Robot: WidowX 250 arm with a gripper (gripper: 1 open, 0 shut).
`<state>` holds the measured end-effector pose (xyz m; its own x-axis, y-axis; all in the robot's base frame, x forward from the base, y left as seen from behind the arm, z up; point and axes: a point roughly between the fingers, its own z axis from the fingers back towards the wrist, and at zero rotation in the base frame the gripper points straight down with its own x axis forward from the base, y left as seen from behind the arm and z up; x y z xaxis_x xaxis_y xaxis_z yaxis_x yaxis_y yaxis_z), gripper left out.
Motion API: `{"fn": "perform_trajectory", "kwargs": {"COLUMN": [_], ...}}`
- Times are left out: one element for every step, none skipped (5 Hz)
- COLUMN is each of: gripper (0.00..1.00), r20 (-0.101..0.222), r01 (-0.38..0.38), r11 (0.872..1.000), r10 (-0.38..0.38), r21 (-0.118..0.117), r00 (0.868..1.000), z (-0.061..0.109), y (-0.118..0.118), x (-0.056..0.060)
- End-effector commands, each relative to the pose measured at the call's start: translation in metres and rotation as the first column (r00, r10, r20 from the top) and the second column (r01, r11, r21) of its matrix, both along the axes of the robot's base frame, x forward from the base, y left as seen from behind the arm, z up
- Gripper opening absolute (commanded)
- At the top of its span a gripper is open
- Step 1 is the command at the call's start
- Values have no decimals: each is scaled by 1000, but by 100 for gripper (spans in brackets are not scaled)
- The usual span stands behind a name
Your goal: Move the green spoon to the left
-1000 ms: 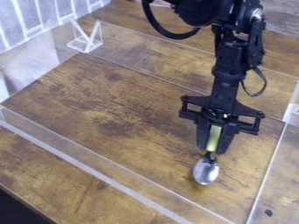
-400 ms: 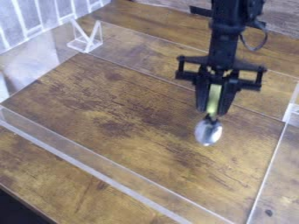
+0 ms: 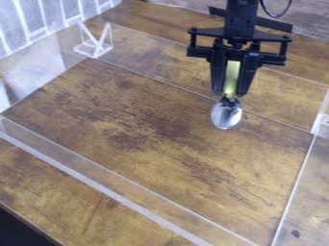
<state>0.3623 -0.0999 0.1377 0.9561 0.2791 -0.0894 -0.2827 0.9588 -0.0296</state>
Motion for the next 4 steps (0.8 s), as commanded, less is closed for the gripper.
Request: {"fn": "perform_trajectory", "kwargs": {"gripper": [0,0,0,0], "r20": [121,126,133,135], "r01": [-37,-67,-40,-9], "r11": [999,997,999,999], "r10": [39,69,44,14], "r21": [-17,-23,-30,-35], "r00": [992,990,990,991], "z": [43,37,43,37], "y": [9,10,15,16], "x": [-1,-4,-4,-3]}}
